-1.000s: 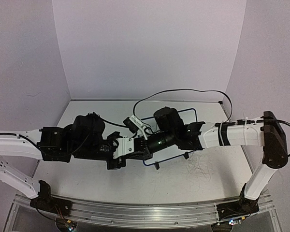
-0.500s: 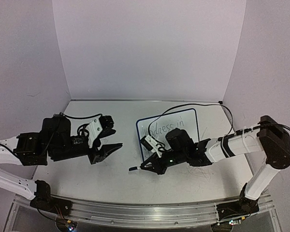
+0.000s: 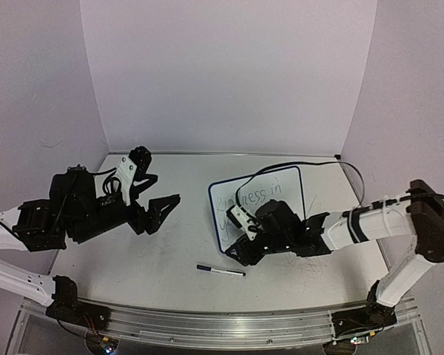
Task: Write a sentence on the whiteboard
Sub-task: Put down the whiteboard marker at the center of the board, then reset both arms
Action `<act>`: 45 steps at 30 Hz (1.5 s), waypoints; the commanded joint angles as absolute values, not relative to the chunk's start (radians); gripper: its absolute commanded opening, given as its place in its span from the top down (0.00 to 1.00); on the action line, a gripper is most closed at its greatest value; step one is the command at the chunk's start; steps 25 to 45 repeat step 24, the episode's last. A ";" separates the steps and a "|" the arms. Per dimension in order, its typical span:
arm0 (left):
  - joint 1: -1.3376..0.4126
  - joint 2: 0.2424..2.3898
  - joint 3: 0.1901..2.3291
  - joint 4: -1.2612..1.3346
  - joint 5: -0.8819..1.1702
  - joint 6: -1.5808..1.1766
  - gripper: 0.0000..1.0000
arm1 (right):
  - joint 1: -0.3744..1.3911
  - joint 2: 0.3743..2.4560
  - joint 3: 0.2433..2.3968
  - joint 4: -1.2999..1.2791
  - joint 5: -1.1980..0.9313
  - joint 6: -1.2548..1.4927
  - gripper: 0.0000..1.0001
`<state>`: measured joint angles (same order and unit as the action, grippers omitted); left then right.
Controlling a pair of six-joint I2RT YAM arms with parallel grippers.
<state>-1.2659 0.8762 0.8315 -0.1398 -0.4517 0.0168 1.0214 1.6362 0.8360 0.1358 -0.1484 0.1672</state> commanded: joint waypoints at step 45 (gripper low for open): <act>-1.262 0.991 1.321 -0.055 -0.792 0.112 0.09 | 1.015 0.842 1.336 -0.146 0.624 0.008 0.02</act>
